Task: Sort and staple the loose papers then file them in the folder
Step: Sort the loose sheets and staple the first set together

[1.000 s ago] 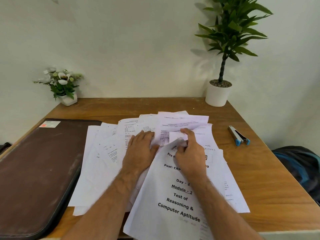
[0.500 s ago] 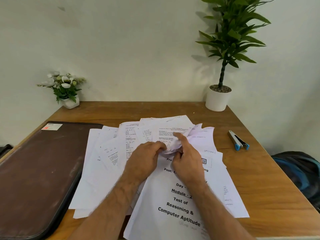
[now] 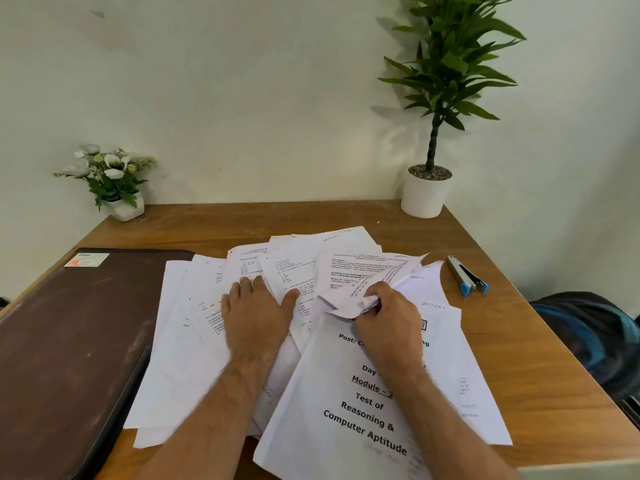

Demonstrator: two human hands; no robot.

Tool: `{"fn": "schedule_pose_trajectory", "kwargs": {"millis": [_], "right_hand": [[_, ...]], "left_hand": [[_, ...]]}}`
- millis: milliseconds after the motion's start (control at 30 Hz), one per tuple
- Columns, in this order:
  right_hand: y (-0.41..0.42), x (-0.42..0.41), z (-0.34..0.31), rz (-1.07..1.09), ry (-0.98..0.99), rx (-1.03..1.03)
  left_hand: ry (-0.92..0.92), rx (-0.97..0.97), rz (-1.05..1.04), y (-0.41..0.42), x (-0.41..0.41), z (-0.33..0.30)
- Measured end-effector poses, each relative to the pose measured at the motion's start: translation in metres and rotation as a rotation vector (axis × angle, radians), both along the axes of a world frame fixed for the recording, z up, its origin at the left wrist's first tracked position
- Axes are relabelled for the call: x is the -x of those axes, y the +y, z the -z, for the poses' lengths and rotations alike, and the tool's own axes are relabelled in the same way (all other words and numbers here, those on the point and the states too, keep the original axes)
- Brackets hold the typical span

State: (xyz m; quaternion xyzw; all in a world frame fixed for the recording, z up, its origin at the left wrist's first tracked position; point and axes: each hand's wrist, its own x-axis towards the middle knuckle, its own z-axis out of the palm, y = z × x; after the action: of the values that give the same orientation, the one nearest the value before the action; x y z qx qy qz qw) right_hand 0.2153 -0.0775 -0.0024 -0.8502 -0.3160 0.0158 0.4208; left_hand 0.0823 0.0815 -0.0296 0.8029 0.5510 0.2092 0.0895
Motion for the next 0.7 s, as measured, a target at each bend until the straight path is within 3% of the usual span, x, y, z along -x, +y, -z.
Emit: {"fn": "schedule_pose_trajectory", "kwargs": {"millis": [167, 333, 433, 600, 700], "right_hand": [[0.000, -0.003, 0.001, -0.011, -0.005, -0.053], [-0.005, -0.006, 0.006, -0.035, -0.004, -0.047], [-0.007, -0.007, 0.005, -0.039, -0.013, -0.082], [-0.009, 0.001, -0.002, -0.078, 0.003, -0.088], [-0.010, 0.006, -0.003, -0.093, -0.081, -0.131]], "left_hand": [[-0.088, -0.020, 0.075, -0.005, -0.006, -0.008], [-0.379, 0.035, 0.117, -0.016, -0.007, -0.012], [-0.508, -0.028, 0.190, -0.024, -0.005, -0.019], [-0.294, -0.465, 0.598, -0.036, -0.004, -0.009], [-0.276, -0.547, 0.671, -0.033, -0.002, -0.006]]}}
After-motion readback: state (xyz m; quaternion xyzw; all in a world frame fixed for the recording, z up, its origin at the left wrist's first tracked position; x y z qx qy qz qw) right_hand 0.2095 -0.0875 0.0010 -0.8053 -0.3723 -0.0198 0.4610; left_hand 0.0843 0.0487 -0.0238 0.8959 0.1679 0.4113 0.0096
